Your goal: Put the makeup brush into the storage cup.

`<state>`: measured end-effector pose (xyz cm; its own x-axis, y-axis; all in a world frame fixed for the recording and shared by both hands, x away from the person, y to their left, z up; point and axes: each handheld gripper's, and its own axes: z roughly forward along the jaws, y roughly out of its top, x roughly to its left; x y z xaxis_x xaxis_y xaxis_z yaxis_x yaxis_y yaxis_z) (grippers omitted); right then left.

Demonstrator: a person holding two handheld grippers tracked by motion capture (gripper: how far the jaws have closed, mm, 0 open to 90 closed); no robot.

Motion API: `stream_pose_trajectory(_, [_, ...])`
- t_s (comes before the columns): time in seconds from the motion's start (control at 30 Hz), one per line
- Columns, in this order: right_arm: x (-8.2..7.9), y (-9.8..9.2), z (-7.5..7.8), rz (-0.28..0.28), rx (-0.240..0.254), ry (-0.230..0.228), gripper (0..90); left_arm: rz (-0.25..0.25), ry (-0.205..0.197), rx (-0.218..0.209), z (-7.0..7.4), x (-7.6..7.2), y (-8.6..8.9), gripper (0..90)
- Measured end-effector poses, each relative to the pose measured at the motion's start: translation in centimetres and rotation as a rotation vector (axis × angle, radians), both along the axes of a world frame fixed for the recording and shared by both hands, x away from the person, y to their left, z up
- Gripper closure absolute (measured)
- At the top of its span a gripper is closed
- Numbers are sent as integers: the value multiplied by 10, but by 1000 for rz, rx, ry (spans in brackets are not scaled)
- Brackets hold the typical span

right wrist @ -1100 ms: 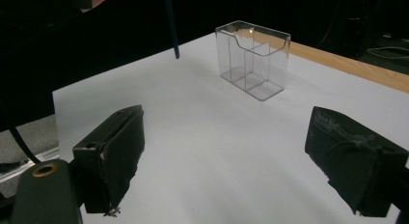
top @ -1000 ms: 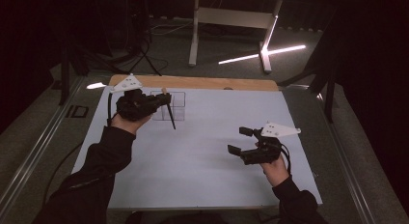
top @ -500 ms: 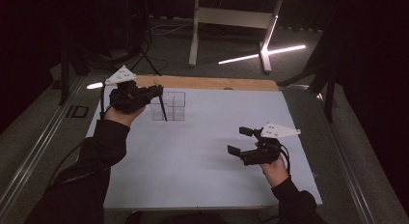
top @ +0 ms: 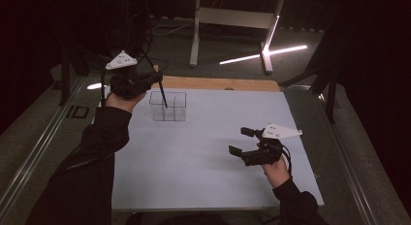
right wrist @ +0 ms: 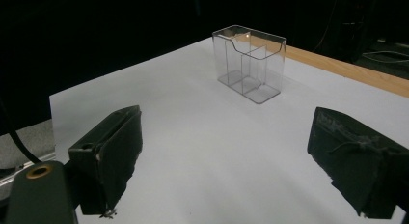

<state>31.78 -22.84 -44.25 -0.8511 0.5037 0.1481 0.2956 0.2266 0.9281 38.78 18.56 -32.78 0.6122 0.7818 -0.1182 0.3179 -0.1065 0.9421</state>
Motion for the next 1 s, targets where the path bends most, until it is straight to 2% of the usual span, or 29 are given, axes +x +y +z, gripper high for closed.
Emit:
stream_pose_trajectory(0.07, [0,-1,0,-3,-2,1,119,7,-5,10,2,4,-2,842])
stream_pose_trajectory(0.13, [0,-1,0,-6,-3,2,119,10,-15,-3,4,10,-3,842])
stream_pose_trajectory(0.23, [0,-1,-1,-4,0,4,119,19,-25,7,6,15,-6,842])
stream_pose_trajectory(0.33, [0,-1,-1,0,0,3,119,27,-27,-3,6,20,-6,842])
stream_pose_trajectory(0.53, [0,-1,-1,3,-1,6,120,64,-33,23,5,34,-10,842])
stream_pose_trajectory(0.7, [0,-1,-2,4,-1,9,120,109,-36,19,-1,44,-10,841])
stream_pose_trajectory(0.83, [0,-1,-2,6,2,12,120,126,-24,10,-12,51,-10,841])
stream_pose_trajectory(0.9, [0,-1,-3,8,-1,14,120,132,-35,-3,-17,53,-9,841])
stream_pose_trajectory(1.0, [0,-1,-3,9,0,14,120,139,-36,12,-23,57,-10,841])
